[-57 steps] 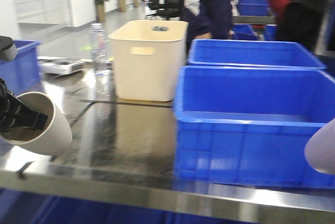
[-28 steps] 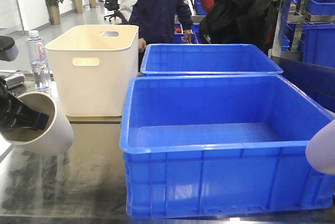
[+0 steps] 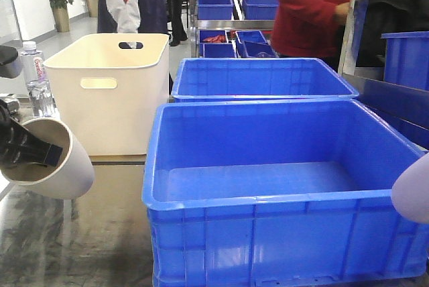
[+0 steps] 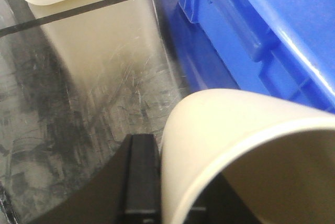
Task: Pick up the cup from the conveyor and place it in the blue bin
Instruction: 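Move both held cups over the nearer blue bin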
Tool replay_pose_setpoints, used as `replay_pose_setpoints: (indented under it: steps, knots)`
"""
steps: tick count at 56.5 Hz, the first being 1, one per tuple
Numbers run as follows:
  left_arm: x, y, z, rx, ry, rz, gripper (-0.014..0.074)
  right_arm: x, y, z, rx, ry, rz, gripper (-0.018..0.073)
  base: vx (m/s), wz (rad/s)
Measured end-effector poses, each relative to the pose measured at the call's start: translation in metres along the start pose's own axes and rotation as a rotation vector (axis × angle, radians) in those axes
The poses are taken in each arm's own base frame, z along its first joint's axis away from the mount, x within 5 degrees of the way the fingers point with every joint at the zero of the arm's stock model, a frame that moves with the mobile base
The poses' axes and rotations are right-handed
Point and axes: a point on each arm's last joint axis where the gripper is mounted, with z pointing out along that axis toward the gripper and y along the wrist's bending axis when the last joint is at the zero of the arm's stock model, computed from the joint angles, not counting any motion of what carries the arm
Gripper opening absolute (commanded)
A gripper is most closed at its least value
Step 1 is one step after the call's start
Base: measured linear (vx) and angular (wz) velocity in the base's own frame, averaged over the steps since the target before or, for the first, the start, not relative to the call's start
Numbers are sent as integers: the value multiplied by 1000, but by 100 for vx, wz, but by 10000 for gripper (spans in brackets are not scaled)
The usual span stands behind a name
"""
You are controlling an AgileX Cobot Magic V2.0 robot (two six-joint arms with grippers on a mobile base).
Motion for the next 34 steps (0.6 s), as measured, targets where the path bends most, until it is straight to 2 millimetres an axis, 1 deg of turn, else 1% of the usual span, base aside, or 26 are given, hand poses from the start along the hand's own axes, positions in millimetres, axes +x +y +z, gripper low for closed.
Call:
replay_pose_setpoints:
  steps: [27, 34]
  knots:
    - [0, 0, 0, 0, 0, 0, 1, 0, 0, 0, 0, -3, 0, -9, 0, 0]
    - [-4, 0, 0, -2, -40, 0, 1, 0, 0, 0, 0, -5, 0, -9, 0, 0]
